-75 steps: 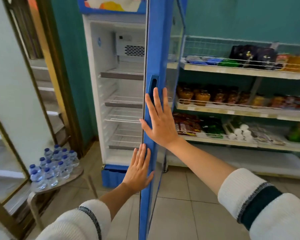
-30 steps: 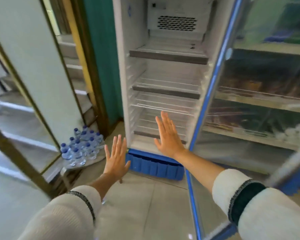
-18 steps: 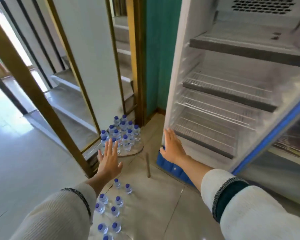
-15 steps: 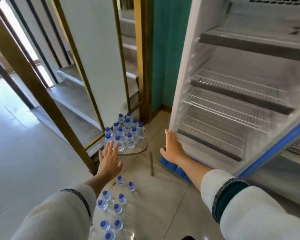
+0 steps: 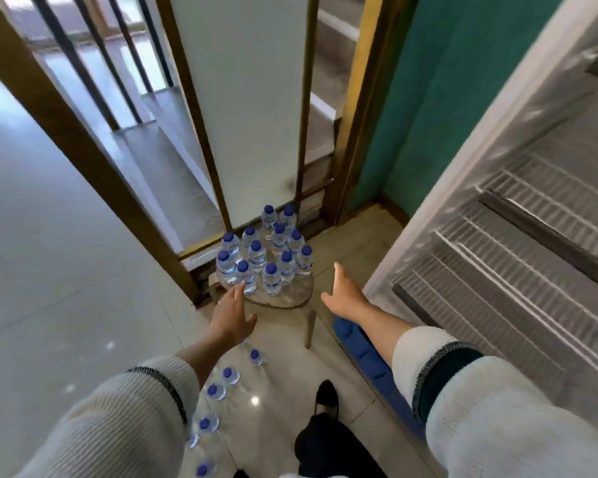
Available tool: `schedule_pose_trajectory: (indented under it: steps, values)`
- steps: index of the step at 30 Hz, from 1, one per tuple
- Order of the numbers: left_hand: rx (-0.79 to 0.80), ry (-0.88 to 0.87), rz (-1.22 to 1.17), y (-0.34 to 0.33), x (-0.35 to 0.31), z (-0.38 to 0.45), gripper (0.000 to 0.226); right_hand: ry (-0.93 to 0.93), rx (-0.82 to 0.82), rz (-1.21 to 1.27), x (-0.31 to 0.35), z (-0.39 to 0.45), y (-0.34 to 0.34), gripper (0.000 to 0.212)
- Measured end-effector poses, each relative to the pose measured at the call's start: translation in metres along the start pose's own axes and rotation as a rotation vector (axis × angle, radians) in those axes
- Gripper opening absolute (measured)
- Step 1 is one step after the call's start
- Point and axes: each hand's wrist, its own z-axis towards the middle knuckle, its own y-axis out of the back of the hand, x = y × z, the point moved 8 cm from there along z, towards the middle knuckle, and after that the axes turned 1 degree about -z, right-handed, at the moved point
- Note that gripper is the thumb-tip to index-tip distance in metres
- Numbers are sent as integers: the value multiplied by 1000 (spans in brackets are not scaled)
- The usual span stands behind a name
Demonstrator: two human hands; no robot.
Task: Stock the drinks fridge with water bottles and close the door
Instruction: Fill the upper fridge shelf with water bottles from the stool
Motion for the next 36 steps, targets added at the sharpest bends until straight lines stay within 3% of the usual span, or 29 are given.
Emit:
schedule_pose_trajectory:
  steps: [11,18,22,28,36]
  values:
    - [32,287,-230,-55,-11,106,79,19,184,-37,-8,156,-2,84]
    - [-74,348,-376,-93,4,162,78,84,223,18,-12,233,-51,103]
    - [-140,377,-459,-116,18,177,58,51,137,162,-23,264,-79,93]
    - [-226,425,-575,-140,31,190,66,8,-32,333,-40,282,-97,69]
    - [-243,365,-585,-125,18,166,54,59,40,324,-50,255,-77,55]
